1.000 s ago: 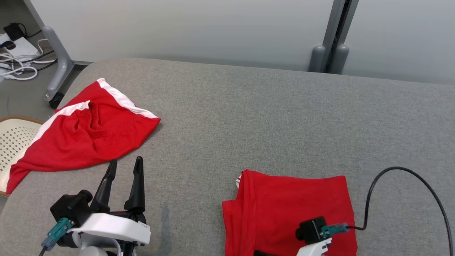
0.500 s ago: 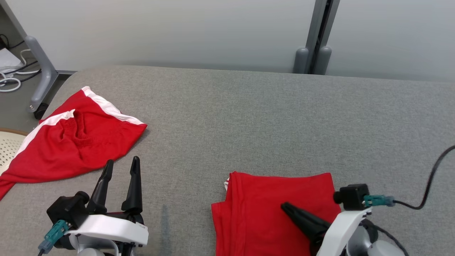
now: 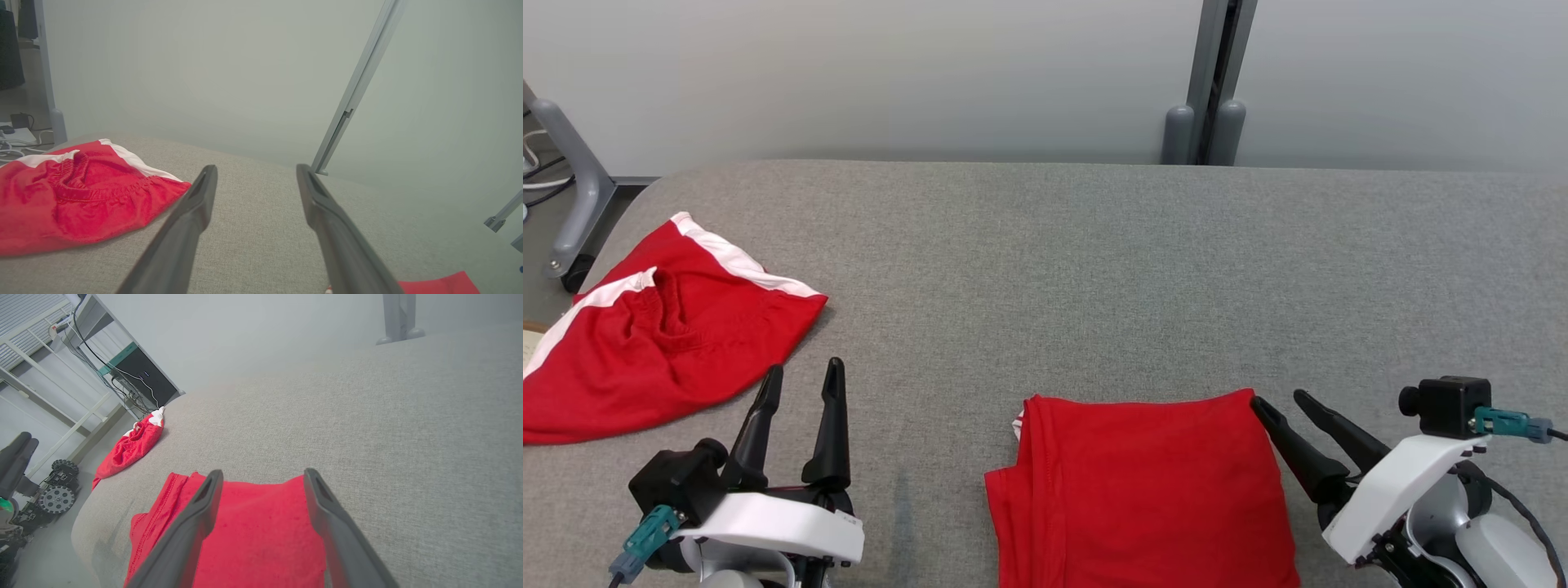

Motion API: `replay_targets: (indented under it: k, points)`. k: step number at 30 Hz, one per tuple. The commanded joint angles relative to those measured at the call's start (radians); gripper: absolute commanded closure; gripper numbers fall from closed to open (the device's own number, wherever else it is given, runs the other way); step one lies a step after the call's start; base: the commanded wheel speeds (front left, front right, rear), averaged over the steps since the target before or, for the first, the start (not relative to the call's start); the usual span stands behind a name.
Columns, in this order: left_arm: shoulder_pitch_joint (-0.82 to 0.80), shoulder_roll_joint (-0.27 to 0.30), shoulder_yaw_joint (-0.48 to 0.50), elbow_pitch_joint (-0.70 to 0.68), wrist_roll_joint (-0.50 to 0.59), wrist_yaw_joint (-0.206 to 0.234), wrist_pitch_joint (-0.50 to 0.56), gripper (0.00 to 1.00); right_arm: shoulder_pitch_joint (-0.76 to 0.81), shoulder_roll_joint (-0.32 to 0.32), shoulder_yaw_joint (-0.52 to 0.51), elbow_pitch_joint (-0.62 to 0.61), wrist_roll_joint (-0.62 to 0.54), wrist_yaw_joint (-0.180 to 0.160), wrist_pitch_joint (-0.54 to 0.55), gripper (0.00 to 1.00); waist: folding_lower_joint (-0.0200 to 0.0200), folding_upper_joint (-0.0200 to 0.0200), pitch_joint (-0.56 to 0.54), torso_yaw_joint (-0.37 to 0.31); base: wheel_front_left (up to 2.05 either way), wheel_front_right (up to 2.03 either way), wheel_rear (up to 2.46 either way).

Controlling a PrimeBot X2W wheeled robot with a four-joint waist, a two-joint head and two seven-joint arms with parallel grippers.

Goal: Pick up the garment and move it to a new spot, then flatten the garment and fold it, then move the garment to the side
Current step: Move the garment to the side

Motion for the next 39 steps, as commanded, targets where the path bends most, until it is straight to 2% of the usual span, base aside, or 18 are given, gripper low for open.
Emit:
replay_targets:
  k: [1,7,14,19,20,21,22,23,24,33,39]
  points:
    - [-0.004,0.007,0.002,-0.005,0.001,0.006,0.000,0.00,0.008,0.006,-0.011,0.010,-0.010,0.002,0.016,0.00,0.0000,0.0000,0.003,-0.002,0.00,0.00,0.00]
    - [-0.028,0.005,-0.006,-0.006,0.003,0.004,0.003,0.00,-0.026,0.033,-0.017,0.098,0.004,0.002,0.111,0.00,0.0000,0.0000,0.025,0.001,0.00,0.00,0.00]
    - [-0.043,-0.001,-0.014,0.000,0.013,-0.008,-0.002,0.00,-0.058,0.064,0.008,0.244,0.073,0.002,0.285,0.00,0.0000,0.0000,0.041,0.039,0.00,0.00,0.00]
    - [-0.045,-0.006,-0.015,0.006,0.021,-0.011,-0.004,0.00,-0.059,0.064,0.020,0.265,0.109,0.001,0.307,0.00,0.0000,0.0000,0.048,0.064,0.00,0.00,0.00]
    - [-0.045,-0.008,-0.015,0.007,0.022,-0.010,-0.005,0.00,-0.061,0.062,0.023,0.264,0.114,0.001,0.307,0.28,0.0000,0.0000,0.049,0.067,0.00,0.00,0.00]
    - [-0.045,-0.009,-0.016,0.008,0.023,-0.011,-0.004,0.00,-0.063,0.060,0.027,0.261,0.118,0.001,0.303,0.65,0.0000,0.0000,0.050,0.069,0.00,0.00,0.00]
    - [-0.045,-0.010,-0.015,0.009,0.023,-0.012,-0.004,0.00,-0.066,0.058,0.029,0.255,0.120,0.001,0.294,0.78,0.0000,0.0000,0.051,0.070,0.00,0.00,0.00]
    - [-0.045,-0.010,-0.015,0.009,0.023,-0.012,-0.004,0.00,-0.066,0.058,0.029,0.255,0.120,0.001,0.294,0.78,0.0000,0.0000,0.051,0.070,0.00,0.00,0.00]
    - [-0.045,-0.010,-0.014,0.010,0.023,-0.012,-0.004,0.00,-0.067,0.055,0.032,0.250,0.126,0.001,0.291,1.00,0.0000,0.0000,0.052,0.072,0.00,0.00,0.00]
    - [-0.046,-0.011,-0.006,0.009,0.033,-0.015,-0.006,0.00,-0.119,0.006,0.055,0.204,0.127,0.002,0.205,1.00,0.0000,0.0000,0.059,0.058,0.00,0.00,0.00]
    - [-0.074,-0.004,-0.023,-0.009,0.053,-0.020,-0.005,0.00,-0.229,-0.046,0.061,0.194,0.096,0.002,0.137,1.00,0.0000,0.0000,0.109,0.031,0.00,0.00,0.00]
